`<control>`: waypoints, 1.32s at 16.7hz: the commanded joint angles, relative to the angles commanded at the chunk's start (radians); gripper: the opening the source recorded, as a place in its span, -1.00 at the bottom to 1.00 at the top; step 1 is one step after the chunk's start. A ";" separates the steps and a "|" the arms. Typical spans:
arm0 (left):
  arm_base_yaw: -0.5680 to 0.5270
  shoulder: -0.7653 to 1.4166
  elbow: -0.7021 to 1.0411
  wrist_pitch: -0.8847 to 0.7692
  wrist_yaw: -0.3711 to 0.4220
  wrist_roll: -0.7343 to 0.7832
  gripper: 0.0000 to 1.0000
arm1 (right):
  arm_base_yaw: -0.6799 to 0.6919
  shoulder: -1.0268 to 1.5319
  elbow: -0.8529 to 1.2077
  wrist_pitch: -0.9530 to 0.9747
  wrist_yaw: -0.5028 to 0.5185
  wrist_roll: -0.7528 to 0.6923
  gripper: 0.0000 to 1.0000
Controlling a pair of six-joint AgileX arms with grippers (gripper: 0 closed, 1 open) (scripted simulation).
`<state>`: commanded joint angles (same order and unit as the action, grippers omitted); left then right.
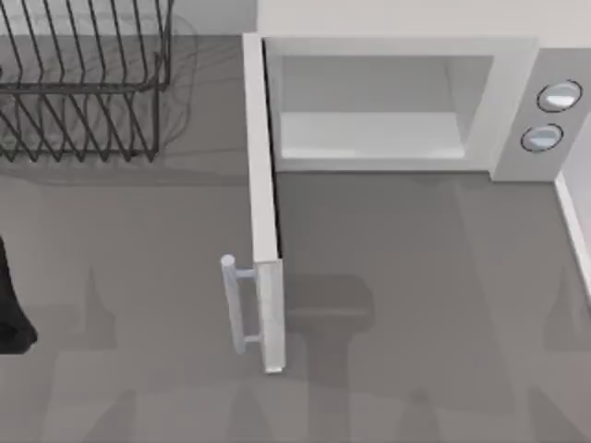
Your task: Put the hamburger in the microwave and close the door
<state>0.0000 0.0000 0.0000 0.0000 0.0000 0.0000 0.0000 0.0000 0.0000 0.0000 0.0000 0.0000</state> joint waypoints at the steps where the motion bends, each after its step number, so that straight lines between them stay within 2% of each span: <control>1: 0.000 0.000 0.000 0.000 0.000 0.000 1.00 | 0.000 0.000 0.000 0.000 0.000 0.000 1.00; 4: 0.000 0.000 0.000 0.000 0.000 0.000 1.00 | 0.001 0.035 0.030 -0.033 0.000 -0.021 1.00; 7: 0.000 0.000 0.000 0.000 0.000 0.000 1.00 | 0.000 0.164 0.124 -0.150 0.000 -0.087 1.00; 18: 0.000 0.000 0.000 0.000 0.000 0.000 1.00 | -0.002 1.072 0.576 -0.787 0.003 -0.389 1.00; 22: 0.000 0.000 0.000 0.000 0.000 0.000 1.00 | -0.001 1.274 0.699 -0.948 0.003 -0.473 1.00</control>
<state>0.0000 0.0000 0.0000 0.0000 0.0000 0.0000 -0.0013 1.2743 0.6988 -0.9477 0.0030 -0.4731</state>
